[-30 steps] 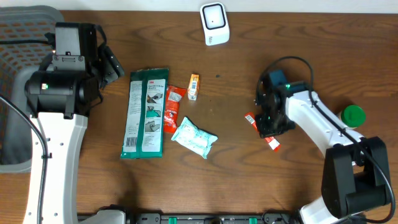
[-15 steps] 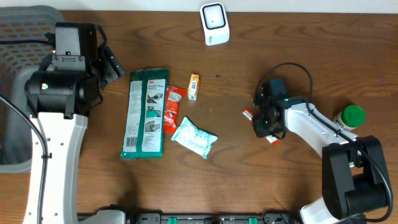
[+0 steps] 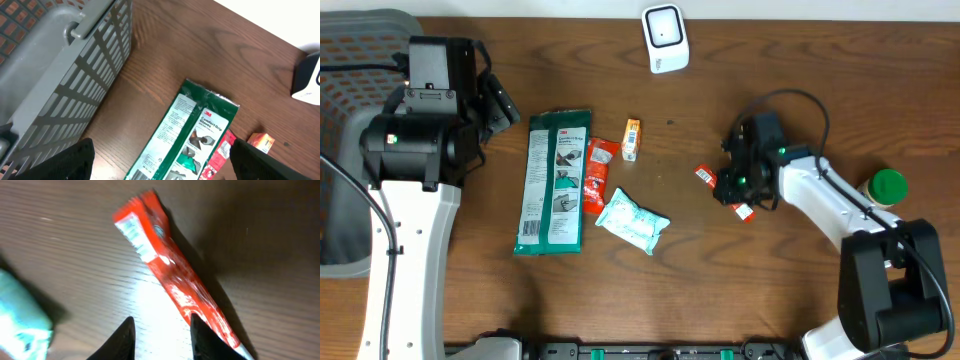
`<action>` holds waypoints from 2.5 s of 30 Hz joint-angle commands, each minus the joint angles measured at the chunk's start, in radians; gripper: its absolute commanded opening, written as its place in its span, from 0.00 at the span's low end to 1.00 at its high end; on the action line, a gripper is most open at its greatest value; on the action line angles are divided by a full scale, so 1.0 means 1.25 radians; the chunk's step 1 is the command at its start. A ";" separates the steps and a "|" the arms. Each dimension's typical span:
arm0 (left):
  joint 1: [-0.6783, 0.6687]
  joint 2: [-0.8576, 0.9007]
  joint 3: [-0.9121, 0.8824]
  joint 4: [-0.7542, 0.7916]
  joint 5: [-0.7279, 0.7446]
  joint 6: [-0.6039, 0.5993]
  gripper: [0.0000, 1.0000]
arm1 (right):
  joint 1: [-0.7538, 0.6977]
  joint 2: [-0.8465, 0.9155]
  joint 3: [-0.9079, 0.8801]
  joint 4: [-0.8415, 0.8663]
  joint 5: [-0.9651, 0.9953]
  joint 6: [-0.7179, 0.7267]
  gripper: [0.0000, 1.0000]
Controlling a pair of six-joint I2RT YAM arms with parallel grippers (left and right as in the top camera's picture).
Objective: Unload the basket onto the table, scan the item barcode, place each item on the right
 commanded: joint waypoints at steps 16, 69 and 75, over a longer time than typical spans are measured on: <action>0.003 0.003 0.013 -0.002 -0.010 0.002 0.87 | -0.004 -0.046 -0.072 -0.015 0.073 -0.235 0.29; 0.003 0.003 0.013 -0.002 -0.010 0.002 0.87 | 0.027 -0.044 -0.215 0.152 0.142 -0.273 0.01; 0.003 0.003 0.013 -0.002 -0.010 0.002 0.87 | 0.026 -0.068 -0.162 0.121 -0.063 -0.235 0.01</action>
